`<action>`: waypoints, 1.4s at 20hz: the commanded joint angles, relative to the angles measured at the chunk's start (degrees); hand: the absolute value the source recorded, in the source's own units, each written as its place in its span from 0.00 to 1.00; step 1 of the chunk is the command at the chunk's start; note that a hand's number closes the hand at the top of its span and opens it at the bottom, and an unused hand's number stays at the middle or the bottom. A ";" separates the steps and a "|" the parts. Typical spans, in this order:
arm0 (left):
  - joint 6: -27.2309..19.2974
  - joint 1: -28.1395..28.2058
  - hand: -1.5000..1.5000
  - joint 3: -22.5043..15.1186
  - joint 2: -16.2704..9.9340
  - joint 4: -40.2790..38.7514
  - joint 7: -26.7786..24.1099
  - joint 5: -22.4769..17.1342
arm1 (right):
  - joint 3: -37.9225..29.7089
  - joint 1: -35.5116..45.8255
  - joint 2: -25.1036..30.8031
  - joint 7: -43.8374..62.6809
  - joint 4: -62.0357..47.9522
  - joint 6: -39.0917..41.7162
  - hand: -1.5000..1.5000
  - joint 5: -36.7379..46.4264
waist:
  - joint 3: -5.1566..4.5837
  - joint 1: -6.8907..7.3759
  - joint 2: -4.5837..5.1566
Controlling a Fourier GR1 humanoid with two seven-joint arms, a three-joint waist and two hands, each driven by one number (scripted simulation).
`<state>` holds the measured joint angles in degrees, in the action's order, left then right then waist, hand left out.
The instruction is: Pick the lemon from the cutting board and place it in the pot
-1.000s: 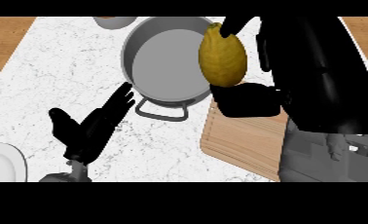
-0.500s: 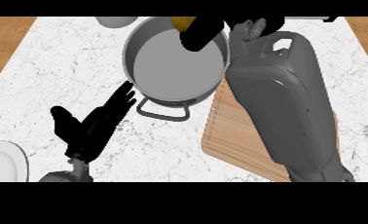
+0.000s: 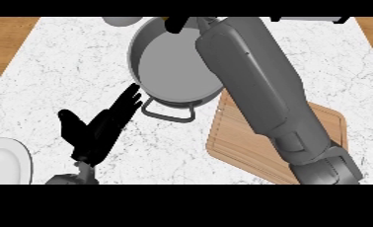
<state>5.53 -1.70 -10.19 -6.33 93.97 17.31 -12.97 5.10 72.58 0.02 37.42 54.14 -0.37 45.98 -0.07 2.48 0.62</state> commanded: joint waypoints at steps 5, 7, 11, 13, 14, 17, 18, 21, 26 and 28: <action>1.49 -2.00 0.50 -0.54 -0.08 -0.48 0.78 0.07 | 1.12 5.90 -0.02 -10.09 -20.14 -14.73 1.00 -7.70 | -0.03 2.30 0.76; -0.66 -4.29 0.50 -2.10 2.42 -2.06 0.88 1.96 | 1.15 7.14 -0.02 -11.49 -23.51 -15.68 1.00 -10.37 | -0.04 2.61 0.98; 1.41 -5.38 0.50 -1.00 1.22 -1.57 2.49 -0.26 | 3.72 7.21 -0.02 -14.11 -30.25 -16.49 1.00 -12.44 | -0.08 4.02 1.40; 3.04 -3.62 0.50 0.15 -0.22 -1.71 1.04 -1.18 | -0.09 7.41 -0.02 -13.85 -31.35 -19.37 1.00 -15.82 | -0.07 4.41 1.52; 2.81 -4.29 0.50 -1.67 0.84 -0.21 1.62 -0.56 | 0.51 7.92 -0.02 -12.21 -31.35 -21.07 1.00 -17.88 | -0.06 5.22 1.35; 1.33 -4.41 0.50 -2.54 2.09 -0.45 1.51 0.69 | -4.65 4.56 -0.02 -17.96 -30.32 -22.87 0.00 -24.84 | 0.07 5.79 1.86; 1.89 -4.60 0.50 -2.07 1.86 -1.04 1.97 -0.12 | -5.64 5.06 -0.02 -19.03 -29.70 -22.90 0.00 -27.32 | 0.06 5.67 1.70; 1.76 -5.05 0.50 -1.53 1.41 -1.47 1.40 0.54 | -5.46 3.66 -0.02 -25.61 -30.69 -24.97 0.00 -30.93 | 0.04 5.86 1.70; 2.31 -4.98 0.50 -2.69 2.19 -3.79 -0.65 1.69 | -6.95 4.06 -0.02 -32.86 -31.84 -29.38 0.00 -35.54 | 0.01 5.76 1.95; 2.38 -4.40 0.50 -1.08 0.73 -1.60 0.60 0.70 | -7.75 3.39 -0.02 -35.55 -33.28 -31.37 0.00 -36.68 | 0.04 5.89 1.73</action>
<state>7.79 -6.34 -11.97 -4.99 92.00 18.02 -12.22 -1.51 76.84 0.01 7.48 22.07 -28.38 12.41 -0.05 8.38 2.41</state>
